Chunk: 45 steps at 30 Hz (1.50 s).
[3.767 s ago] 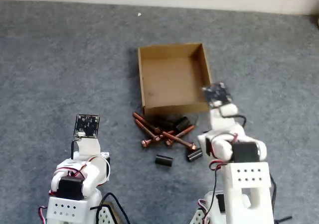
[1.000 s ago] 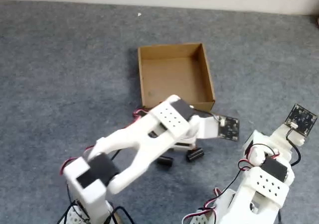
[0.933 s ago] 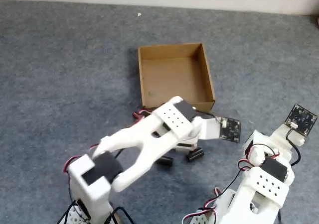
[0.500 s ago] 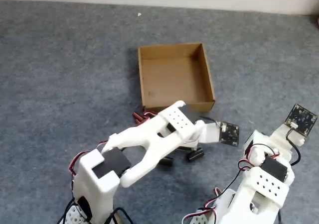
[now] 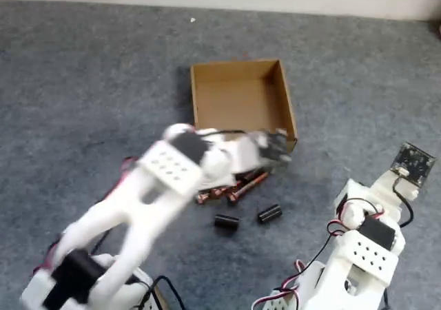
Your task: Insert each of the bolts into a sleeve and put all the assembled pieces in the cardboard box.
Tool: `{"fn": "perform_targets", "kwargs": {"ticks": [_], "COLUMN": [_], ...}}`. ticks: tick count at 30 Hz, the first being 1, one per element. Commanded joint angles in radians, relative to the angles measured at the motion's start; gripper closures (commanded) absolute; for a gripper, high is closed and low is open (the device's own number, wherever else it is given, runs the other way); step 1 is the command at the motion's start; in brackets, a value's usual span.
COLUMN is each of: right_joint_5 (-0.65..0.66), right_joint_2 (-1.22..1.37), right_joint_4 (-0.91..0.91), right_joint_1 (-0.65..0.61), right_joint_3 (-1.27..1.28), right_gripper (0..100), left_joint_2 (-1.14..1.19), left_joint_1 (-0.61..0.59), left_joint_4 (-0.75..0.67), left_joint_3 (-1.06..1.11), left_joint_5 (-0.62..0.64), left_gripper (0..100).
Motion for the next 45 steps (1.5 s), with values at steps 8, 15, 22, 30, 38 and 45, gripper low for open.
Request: {"fn": "perform_targets", "kwargs": {"ticks": [8, 15, 22, 30, 38, 45], "right_joint_5": [-0.002, 0.000, 0.000, 0.034, 0.038, 0.041], "right_joint_2": [-0.022, -0.022, -0.022, -0.022, -0.022, -0.022], "right_joint_4": [-0.024, -0.024, -0.024, -0.024, -0.024, 0.024], "right_joint_1": [-0.116, -0.145, -0.145, -0.147, -0.147, -0.148], "right_joint_3": [-0.016, -0.015, -0.015, -0.015, -0.015, -0.022], "right_gripper": [99.4, 99.4, 99.4, 99.4, 99.4, 99.4], "left_joint_2": [-0.317, -0.317, -0.317, -0.308, -0.042, 0.074], "left_joint_1": [-0.483, -0.526, -0.527, -0.524, -0.532, -0.526], "left_joint_4": [0.000, -0.140, -0.153, -0.155, -0.233, -0.166], "left_joint_3": [0.364, 0.556, 0.622, 0.625, 0.556, 0.463], "left_joint_5": [0.009, 0.009, 0.015, 0.011, 0.014, 0.014], "left_gripper": [99, 99, 83, 85, 88, 99]}}
